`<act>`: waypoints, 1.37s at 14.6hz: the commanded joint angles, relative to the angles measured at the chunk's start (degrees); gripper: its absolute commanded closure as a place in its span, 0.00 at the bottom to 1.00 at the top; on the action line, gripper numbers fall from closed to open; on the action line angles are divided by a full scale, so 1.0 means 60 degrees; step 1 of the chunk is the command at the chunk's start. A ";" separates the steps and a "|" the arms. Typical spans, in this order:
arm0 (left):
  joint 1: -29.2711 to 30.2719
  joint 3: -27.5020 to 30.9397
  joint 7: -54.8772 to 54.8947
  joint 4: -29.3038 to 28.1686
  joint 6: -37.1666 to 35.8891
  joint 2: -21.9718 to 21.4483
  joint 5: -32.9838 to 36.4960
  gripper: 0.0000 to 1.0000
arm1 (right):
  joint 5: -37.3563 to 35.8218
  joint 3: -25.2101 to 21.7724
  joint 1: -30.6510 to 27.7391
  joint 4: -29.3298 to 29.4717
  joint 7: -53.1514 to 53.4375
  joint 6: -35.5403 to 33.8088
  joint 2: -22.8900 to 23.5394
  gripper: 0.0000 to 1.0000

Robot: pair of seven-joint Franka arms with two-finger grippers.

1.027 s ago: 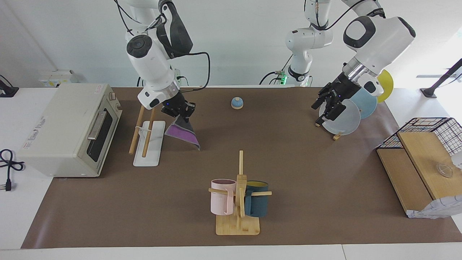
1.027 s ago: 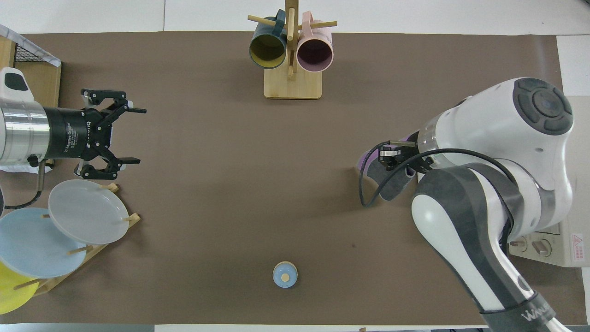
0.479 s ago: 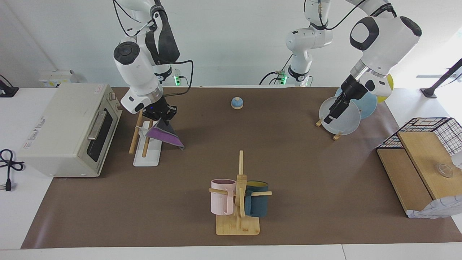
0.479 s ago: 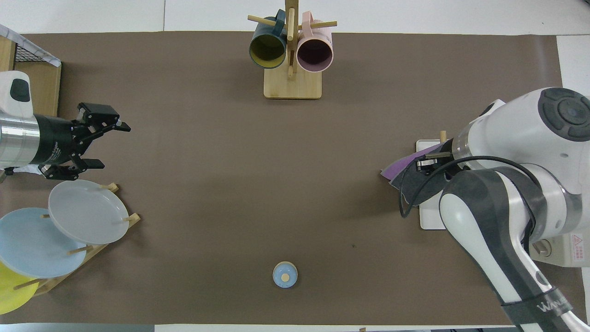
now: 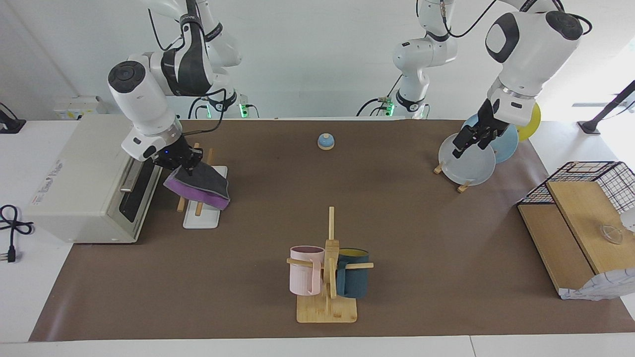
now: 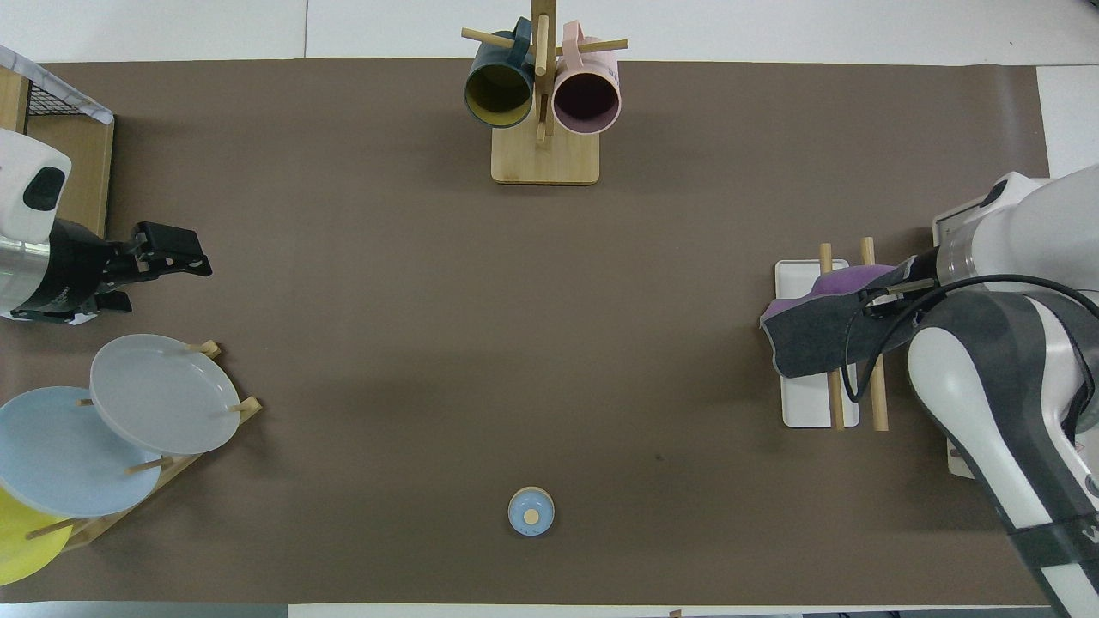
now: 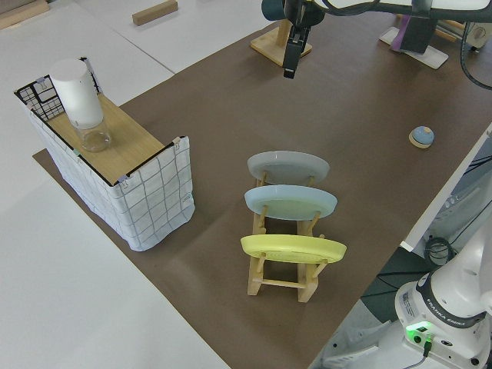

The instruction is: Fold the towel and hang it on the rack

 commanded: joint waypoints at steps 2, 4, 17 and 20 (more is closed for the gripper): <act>-0.1849 0.1561 0.0964 0.1525 -0.1331 0.0735 0.0720 0.00 | -0.0237 0.0112 -0.0492 -0.0329 -0.0662 0.0107 -0.0247 1.00; -0.2628 0.2237 0.1345 0.2389 -0.2151 0.1087 0.0809 0.00 | -0.0251 0.0112 -0.0610 -0.0562 -0.0796 0.0152 -0.0335 1.00; -0.2646 0.2387 0.2577 0.2100 -0.2492 0.0898 0.0721 0.00 | -0.0237 0.0112 -0.0640 -0.0842 -0.0825 0.0327 -0.0482 0.06; -0.2470 0.2284 0.2563 0.2188 -0.2478 0.0927 0.0692 0.00 | -0.0237 0.0097 -0.0625 -0.0535 -0.0927 0.0123 -0.0525 0.00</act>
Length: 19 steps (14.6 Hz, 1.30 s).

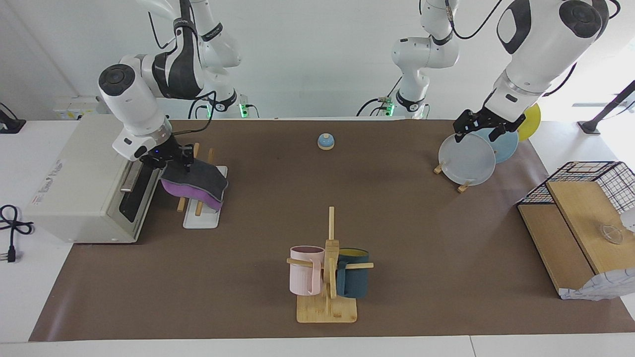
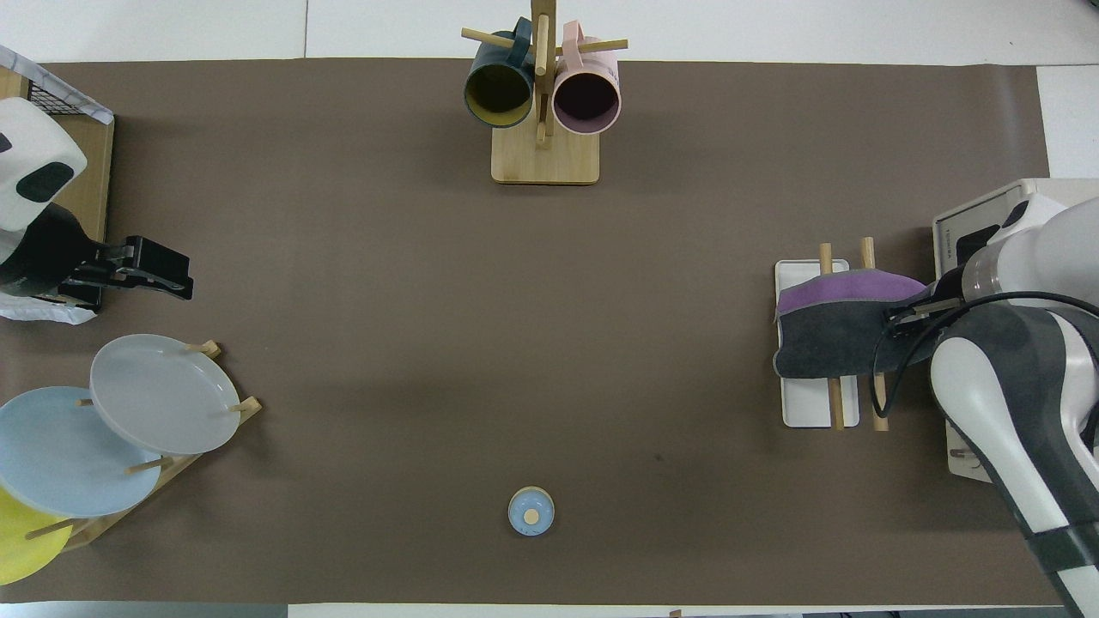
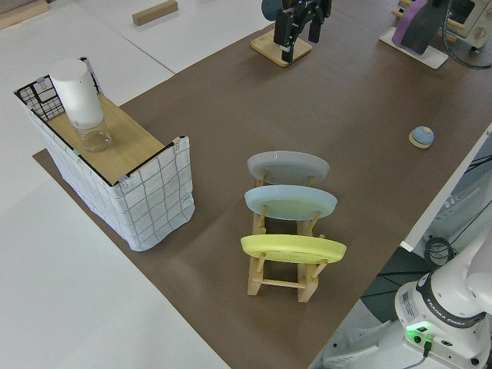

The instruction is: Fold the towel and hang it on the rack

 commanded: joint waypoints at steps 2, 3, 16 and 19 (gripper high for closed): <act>0.0099 -0.0033 0.0102 0.0080 0.0082 -0.0096 0.0123 0.00 | -0.0123 0.0065 -0.0142 0.0476 -0.0482 -0.0472 -0.0288 0.00; 0.0215 -0.0179 0.0102 0.0080 0.0082 -0.0111 0.0123 0.00 | -0.0123 0.0065 -0.0142 0.0739 -0.0482 -0.0735 -0.0288 0.00; 0.0509 -0.0444 0.0161 -0.0081 0.0185 -0.0257 0.0152 0.00 | -0.0944 0.0182 0.0208 0.4506 0.0479 -0.3960 0.0693 0.00; 0.0509 -0.0444 0.0161 -0.0081 0.0185 -0.0257 0.0152 0.00 | -0.0959 0.0182 0.0532 0.4944 0.0733 -0.4267 0.0883 0.00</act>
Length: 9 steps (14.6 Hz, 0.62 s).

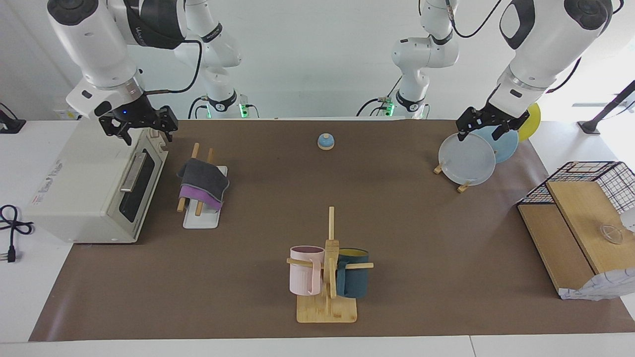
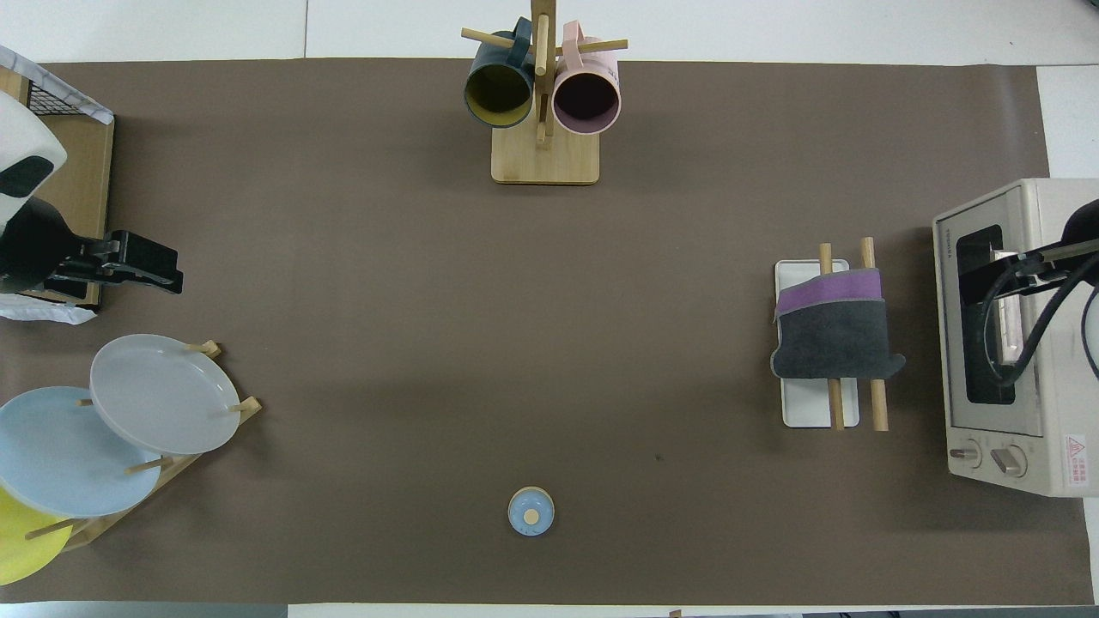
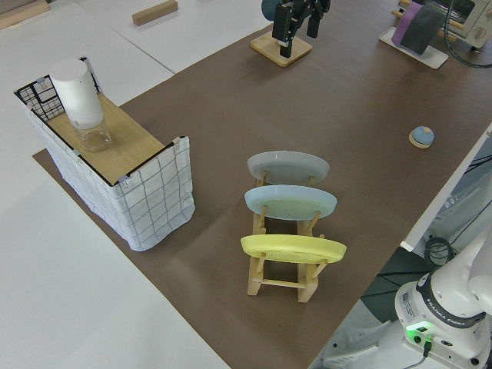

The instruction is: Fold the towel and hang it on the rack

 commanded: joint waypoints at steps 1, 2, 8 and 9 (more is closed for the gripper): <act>0.0124 -0.0091 0.0143 -0.0189 0.0127 -0.0204 0.0152 0.00 | -0.0185 0.0084 0.0070 0.0588 0.0249 -0.0394 0.0327 0.00; 0.0124 -0.0091 0.0143 -0.0189 0.0126 -0.0204 0.0152 0.00 | -0.0156 0.0084 0.0027 0.0589 0.0249 -0.0379 0.0356 0.00; 0.0124 -0.0091 0.0143 -0.0189 0.0126 -0.0204 0.0152 0.00 | -0.0039 -0.0018 0.0011 0.0618 0.0293 -0.0467 0.0400 0.00; 0.0124 -0.0091 0.0143 -0.0189 0.0126 -0.0204 0.0152 0.00 | -0.0039 -0.0048 0.0041 0.0633 0.0308 -0.0438 0.0400 0.00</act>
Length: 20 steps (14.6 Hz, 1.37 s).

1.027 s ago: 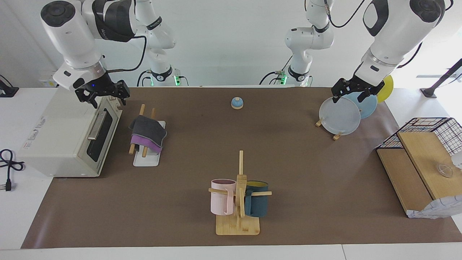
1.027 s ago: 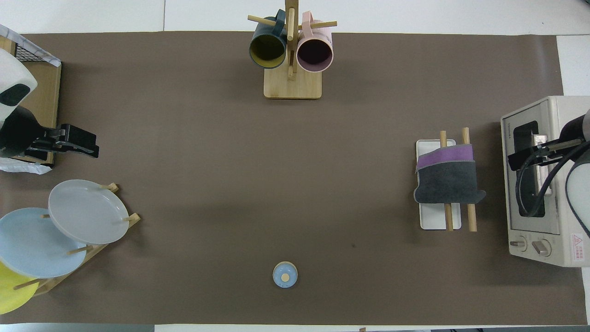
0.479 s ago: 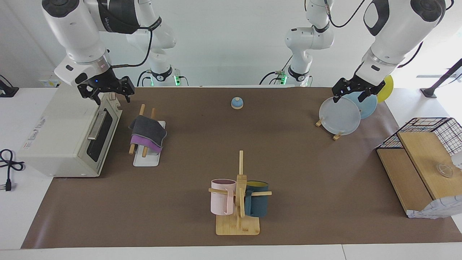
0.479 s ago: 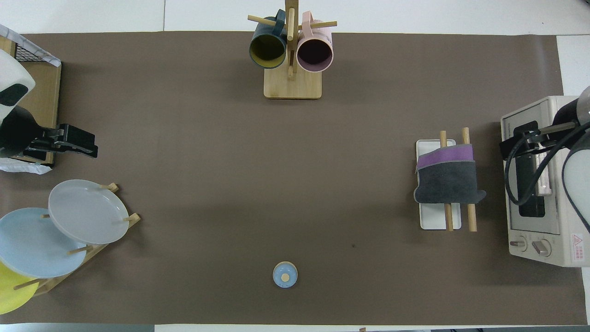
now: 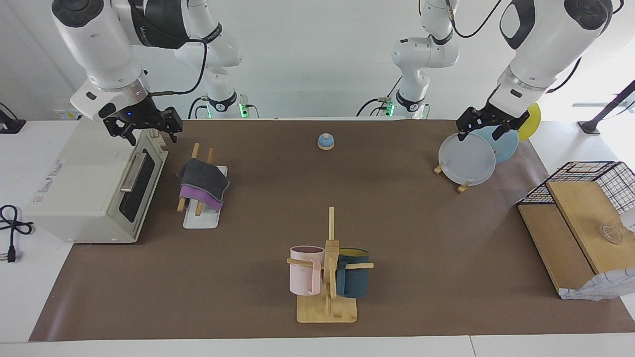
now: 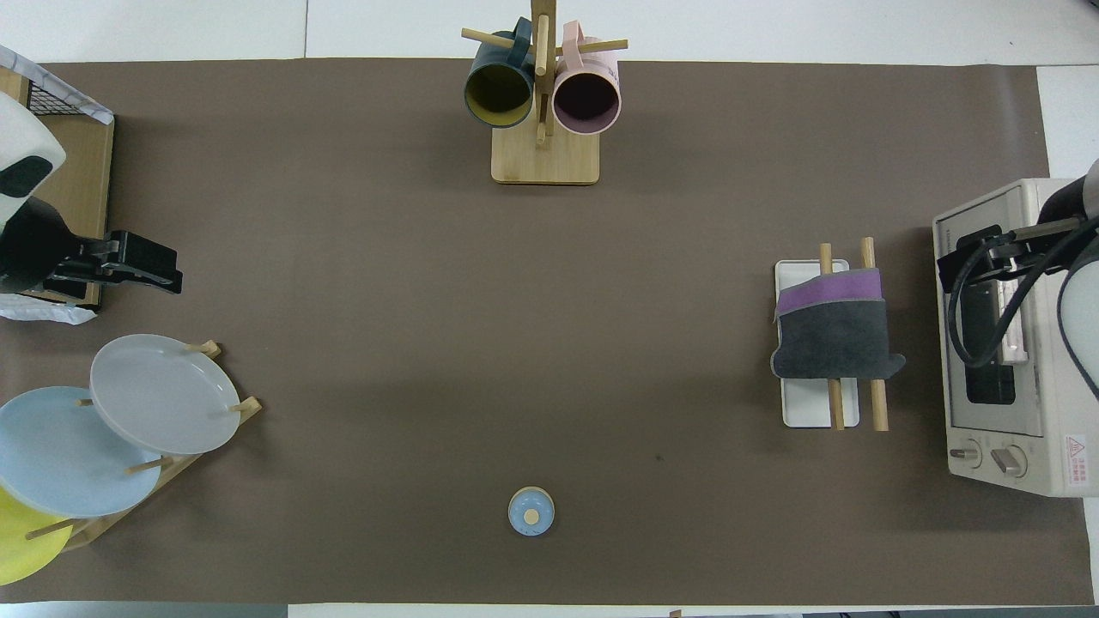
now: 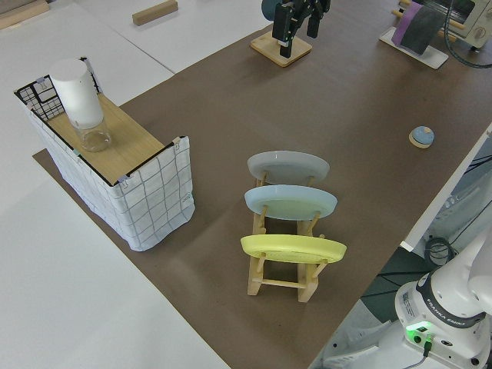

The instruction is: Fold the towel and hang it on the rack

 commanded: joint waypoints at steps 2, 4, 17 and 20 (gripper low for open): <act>0.0124 -0.0091 0.0143 -0.0189 0.0126 -0.0204 0.0152 0.00 | -0.0046 0.0014 0.0029 0.0260 0.0353 -0.0295 0.0080 0.00; 0.0124 -0.0091 0.0143 -0.0189 0.0126 -0.0204 0.0152 0.00 | -0.0047 0.0000 0.0044 0.0202 0.0501 -0.0411 0.0036 0.00; 0.0124 -0.0091 0.0143 -0.0189 0.0126 -0.0204 0.0152 0.00 | 0.0481 -0.1846 0.1421 0.0289 0.0589 -0.0148 0.0138 0.00; 0.0124 -0.0091 0.0143 -0.0189 0.0126 -0.0204 0.0152 0.00 | 0.0495 -0.1803 0.1392 0.0304 0.0575 -0.0148 0.0138 0.00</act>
